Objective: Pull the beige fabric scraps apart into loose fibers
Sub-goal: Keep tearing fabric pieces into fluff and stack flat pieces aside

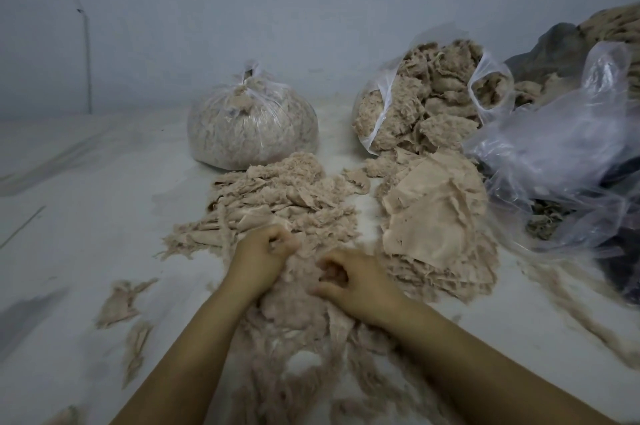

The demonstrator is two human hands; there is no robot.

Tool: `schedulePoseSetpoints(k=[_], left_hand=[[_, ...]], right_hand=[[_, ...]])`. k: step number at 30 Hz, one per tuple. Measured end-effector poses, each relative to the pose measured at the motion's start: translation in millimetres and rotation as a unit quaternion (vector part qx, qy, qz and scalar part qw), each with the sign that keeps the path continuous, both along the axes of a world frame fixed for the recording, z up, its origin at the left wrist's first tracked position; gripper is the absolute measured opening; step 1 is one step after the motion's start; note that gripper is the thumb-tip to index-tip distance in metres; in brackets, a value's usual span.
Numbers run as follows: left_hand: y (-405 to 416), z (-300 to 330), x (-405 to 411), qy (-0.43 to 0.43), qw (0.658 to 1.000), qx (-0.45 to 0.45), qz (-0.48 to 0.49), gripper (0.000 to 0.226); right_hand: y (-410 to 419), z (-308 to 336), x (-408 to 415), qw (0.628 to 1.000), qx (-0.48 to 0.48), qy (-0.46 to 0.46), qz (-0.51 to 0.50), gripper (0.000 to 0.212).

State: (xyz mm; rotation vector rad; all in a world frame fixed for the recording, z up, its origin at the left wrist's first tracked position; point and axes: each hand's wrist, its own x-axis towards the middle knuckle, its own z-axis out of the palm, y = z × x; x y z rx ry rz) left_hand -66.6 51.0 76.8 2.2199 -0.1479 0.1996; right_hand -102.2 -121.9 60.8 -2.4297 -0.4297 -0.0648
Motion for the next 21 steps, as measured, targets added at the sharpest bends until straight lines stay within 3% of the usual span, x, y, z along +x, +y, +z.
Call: schedulePoseSetpoints(k=[2, 5, 8, 11, 13, 15, 18, 21], left_hand=[[-3, 6, 1, -0.012, 0.998, -0.066, -0.002, 0.024], [-7, 10, 8, 0.007, 0.991, -0.135, -0.021, 0.022], [-15, 10, 9, 0.009, 0.986, -0.158, -0.049, 0.024], [-15, 8, 11, -0.04, 0.995, -0.09, -0.034, 0.034], [-8, 5, 13, -0.054, 0.996, -0.076, 0.001, 0.037], [1, 2, 15, -0.059, 0.995, -0.073, 0.034, 0.037], [11, 0, 14, -0.077, 0.994, 0.043, 0.071, 0.038], [5, 4, 5, -0.144, 0.982, 0.109, 0.048, 0.04]], right_hand=[[3, -2, 0, 1.0, 0.026, 0.002, -0.005, 0.023], [3, 0, -1, 0.983, 0.172, 0.031, -0.054, 0.032], [11, 1, 2, 0.942, 0.317, 0.08, -0.077, 0.027], [10, 3, 11, 0.881, 0.447, 0.066, -0.144, 0.034], [3, 5, 15, 0.857, 0.482, 0.047, -0.175, 0.039], [-4, 7, 18, 0.849, 0.495, 0.031, -0.181, 0.037], [-12, 11, 23, 0.828, 0.522, 0.021, -0.204, 0.031], [-15, 19, 26, 0.853, 0.478, -0.018, -0.208, 0.022]])
